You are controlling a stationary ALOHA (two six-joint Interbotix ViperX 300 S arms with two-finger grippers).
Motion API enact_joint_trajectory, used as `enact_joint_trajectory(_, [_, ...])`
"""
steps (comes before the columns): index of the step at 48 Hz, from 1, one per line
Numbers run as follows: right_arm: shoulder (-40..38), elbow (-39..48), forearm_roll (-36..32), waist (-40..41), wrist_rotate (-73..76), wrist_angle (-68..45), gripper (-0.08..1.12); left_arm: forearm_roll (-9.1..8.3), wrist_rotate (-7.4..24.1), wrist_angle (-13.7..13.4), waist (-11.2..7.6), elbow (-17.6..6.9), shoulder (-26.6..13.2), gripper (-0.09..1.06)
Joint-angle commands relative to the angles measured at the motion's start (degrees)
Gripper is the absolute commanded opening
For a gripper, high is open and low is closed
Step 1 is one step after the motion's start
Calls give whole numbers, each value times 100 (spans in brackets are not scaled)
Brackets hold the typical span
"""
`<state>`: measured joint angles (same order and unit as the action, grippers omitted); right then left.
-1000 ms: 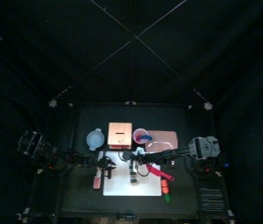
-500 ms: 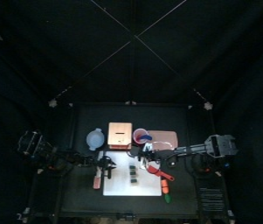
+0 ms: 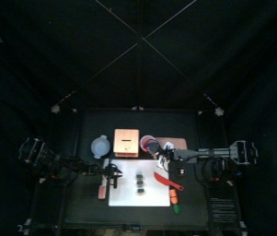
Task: Place sushi on board then cut the sushi with the knife then place the pieces on the plate
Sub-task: Place the 4 sushi pieces on the plate
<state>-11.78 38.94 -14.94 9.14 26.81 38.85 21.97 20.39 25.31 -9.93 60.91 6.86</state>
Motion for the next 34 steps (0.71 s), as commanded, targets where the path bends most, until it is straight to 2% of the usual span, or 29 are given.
enact_joint_trajectory(1, [-229, 53, 9, 141, 9, -62, 54, -9, 0, 26, 35, -97, 53, 63])
enact_joint_trajectory(10, [-255, 264, 79, 492, 0, -237, 54, 0, 0, 26, 35, -97, 44, 63])
enact_joint_trajectory(19, [-255, 580, 264, 1011, -9, -940, 54, 0, -18, 26, 35, -88, 44, 63])
enact_joint_trajectory(34, [-185, 993, 483, 1415, -35, -1406, 65, 9, -18, 26, 35, -70, 35, 62])
